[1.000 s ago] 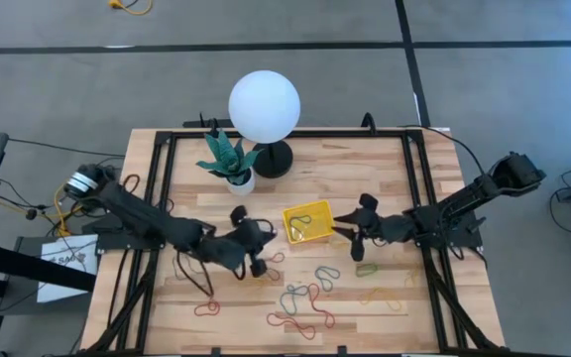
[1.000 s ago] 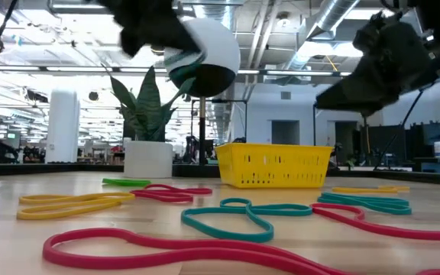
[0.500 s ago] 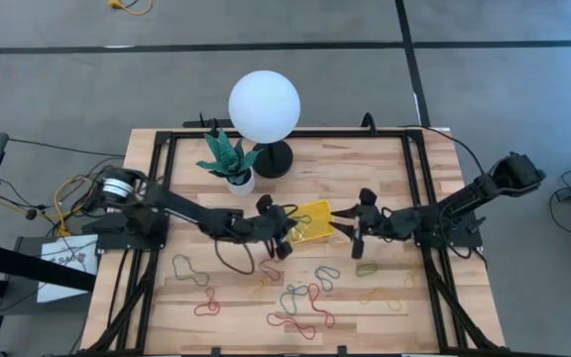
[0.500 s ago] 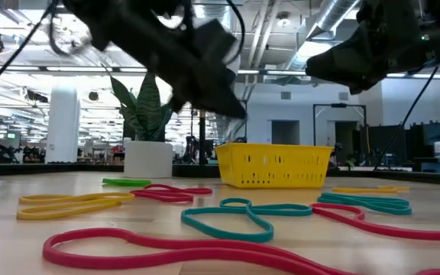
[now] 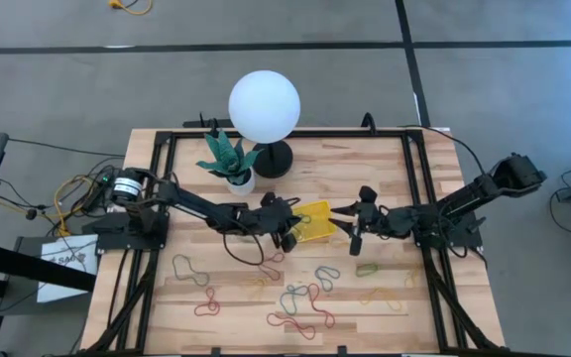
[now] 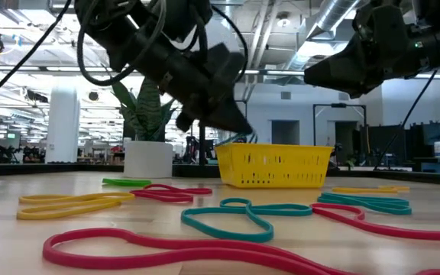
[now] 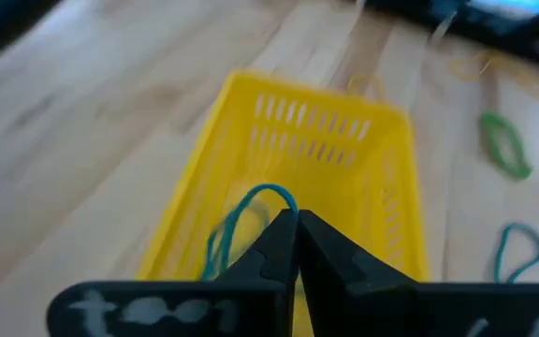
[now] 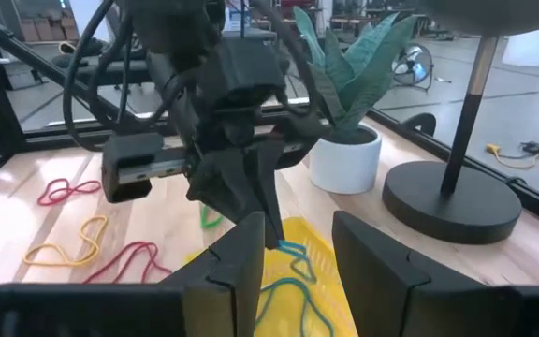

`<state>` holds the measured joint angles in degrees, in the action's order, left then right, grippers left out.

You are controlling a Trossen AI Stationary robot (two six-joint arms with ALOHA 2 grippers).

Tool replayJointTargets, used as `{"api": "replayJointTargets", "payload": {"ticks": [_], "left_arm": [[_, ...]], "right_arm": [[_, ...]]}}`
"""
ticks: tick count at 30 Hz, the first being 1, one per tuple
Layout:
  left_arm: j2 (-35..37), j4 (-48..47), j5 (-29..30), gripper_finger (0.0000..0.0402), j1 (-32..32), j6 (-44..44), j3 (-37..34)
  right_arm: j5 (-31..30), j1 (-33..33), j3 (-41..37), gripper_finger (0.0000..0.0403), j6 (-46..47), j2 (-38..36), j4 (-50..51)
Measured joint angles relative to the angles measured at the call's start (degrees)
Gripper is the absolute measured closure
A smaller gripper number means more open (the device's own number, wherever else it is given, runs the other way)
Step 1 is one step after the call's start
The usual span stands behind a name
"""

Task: Pick and place items into bin
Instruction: Put the blue rubber band into the yellow bin

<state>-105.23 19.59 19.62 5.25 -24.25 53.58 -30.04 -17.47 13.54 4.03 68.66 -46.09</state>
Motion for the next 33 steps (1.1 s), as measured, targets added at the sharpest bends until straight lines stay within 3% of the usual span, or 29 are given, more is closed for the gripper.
{"api": "replayJointTargets", "payload": {"ticks": [9,22,26,29,33], "left_arm": [[0.0,-1.8,0.0,0.0395,-0.2,-0.3,0.0],[0.0,3.9,-0.1,0.0304,-0.8,2.5,0.0],[0.0,3.9,-0.1,0.0295,-0.9,2.5,0.0],[0.5,4.0,-4.0,0.0294,-0.9,4.2,0.0],[4.9,2.4,-7.4,0.0300,-0.9,8.1,0.0]], "right_arm": [[0.0,0.0,0.0,0.0281,0.0,0.0,0.3],[0.0,0.0,0.0,0.0281,0.0,0.0,0.3],[0.0,0.0,0.0,0.0281,0.0,0.0,0.3],[0.3,0.0,0.0,0.0281,0.6,0.0,0.8],[7.7,-0.2,0.0,0.0281,0.1,0.0,1.1]]}}
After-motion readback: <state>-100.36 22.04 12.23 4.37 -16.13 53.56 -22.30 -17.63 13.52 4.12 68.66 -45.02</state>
